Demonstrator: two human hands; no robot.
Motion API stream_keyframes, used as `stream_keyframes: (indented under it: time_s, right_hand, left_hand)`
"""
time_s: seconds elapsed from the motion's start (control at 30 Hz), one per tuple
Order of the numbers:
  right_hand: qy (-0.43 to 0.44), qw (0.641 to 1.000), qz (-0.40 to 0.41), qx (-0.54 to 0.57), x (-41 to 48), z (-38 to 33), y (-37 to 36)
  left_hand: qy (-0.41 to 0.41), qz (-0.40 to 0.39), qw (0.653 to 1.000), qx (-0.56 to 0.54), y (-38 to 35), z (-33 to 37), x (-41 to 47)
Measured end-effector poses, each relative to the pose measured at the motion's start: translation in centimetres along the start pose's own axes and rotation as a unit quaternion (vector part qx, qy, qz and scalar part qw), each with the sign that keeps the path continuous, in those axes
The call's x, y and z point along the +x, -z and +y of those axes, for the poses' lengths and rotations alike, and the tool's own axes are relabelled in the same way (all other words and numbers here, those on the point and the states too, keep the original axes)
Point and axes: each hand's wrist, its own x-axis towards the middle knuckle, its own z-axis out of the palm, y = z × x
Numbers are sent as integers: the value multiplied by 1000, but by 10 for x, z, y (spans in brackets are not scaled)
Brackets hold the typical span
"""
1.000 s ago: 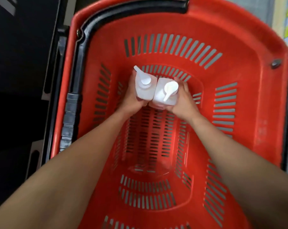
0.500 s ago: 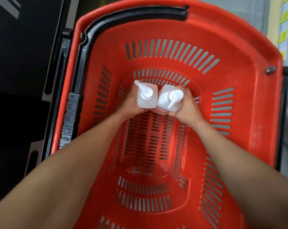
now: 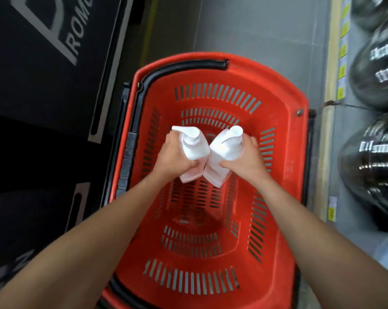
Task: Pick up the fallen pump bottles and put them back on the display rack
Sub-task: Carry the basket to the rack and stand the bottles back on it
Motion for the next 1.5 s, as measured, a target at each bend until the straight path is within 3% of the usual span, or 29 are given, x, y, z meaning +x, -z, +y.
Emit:
stream_keyframes:
  time_s: [0.33, 0.53, 0.73, 1.1, 1.27, 1.5]
  right_hand:
    - [58, 998, -13, 8, -120, -130, 158]
    - [121, 993, -9, 6, -172, -211, 234]
    - [209, 977, -30, -10, -210, -294, 280]
    - [391, 916, -78, -35, -290, -465, 296]
    - [434, 897, -71, -31, -318, -529, 275]
    - [465, 881, -84, -7, -342, -590, 239]
  left_hand:
    - [-7, 38, 998, -43, 116, 140, -152]
    - [-40, 111, 992, -42, 191, 209, -232]
    - [-129, 216, 964, -81, 259, 260, -316]
    - [-110, 447, 887, -43, 404, 264, -430]
    - [-63, 554, 829, -43, 460, 255, -475]
    - [46, 602, 795, -61, 515, 204, -490]
